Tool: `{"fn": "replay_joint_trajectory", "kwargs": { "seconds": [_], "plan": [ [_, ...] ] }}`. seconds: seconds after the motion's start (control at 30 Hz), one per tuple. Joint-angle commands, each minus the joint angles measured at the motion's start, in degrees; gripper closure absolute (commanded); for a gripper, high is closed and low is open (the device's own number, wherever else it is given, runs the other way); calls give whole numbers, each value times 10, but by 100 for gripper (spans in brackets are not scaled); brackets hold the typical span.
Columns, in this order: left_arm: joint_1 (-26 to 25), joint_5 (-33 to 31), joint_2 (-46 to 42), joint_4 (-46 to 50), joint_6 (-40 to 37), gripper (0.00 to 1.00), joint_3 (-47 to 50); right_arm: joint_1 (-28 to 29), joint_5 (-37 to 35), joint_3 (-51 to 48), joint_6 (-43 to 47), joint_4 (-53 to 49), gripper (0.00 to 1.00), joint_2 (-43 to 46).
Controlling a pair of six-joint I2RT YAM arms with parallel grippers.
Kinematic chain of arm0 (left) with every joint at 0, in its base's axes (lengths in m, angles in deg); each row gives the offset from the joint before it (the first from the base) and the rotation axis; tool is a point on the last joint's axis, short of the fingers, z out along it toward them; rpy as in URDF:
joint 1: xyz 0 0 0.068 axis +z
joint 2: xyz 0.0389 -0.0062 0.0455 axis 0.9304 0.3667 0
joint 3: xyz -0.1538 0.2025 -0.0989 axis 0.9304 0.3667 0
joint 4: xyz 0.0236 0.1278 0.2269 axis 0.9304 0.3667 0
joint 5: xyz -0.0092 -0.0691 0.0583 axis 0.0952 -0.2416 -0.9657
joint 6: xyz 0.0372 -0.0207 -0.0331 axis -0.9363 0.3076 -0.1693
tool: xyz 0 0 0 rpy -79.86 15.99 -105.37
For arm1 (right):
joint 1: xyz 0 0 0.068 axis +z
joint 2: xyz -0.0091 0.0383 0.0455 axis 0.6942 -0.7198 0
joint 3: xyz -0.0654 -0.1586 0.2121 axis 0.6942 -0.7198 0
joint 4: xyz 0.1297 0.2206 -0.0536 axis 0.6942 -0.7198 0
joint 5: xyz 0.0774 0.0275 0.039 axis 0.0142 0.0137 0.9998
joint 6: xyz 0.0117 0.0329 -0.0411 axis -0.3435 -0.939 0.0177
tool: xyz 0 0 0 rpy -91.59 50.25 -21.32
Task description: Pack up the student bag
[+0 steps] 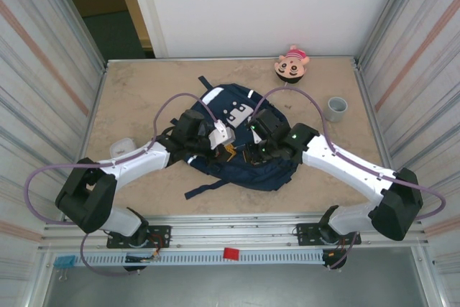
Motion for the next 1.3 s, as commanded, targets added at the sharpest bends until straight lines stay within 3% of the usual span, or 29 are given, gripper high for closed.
{"fn": "replay_joint_trajectory", "kwargs": {
  "seconds": [0.0, 0.17, 0.3, 0.43, 0.7, 0.83, 0.97, 1.1, 1.27],
  "plan": [
    [10, 17, -12, -14, 28, 92, -16, -6, -8, -12, -14, -22, 79, -5],
    [10, 18, -13, -17, 30, 92, -15, -6, -21, -13, -16, -24, 78, -7],
    [11, 14, -12, -18, 34, 92, -15, -11, -43, -18, -17, -40, 99, 6],
    [13, -19, -13, -1, 27, 92, -16, -42, -63, -31, -22, -67, 100, 48],
    [33, -78, -37, 19, 23, 89, 0, -153, -1, -73, 23, -70, 100, 104],
    [33, -66, -48, 31, 42, 76, -2, -155, 36, -82, 30, -36, 100, 98],
    [33, -69, -81, 30, 163, 52, 7, -140, 55, -90, 12, -3, 100, 96],
    [19, -208, -147, 45, 400, 41, 36, -121, 47, -98, -10, 9, 100, 92],
    [15, -244, -180, 97, 623, 36, 49, -106, 32, -102, -35, 29, 100, 78]
  ]
}}
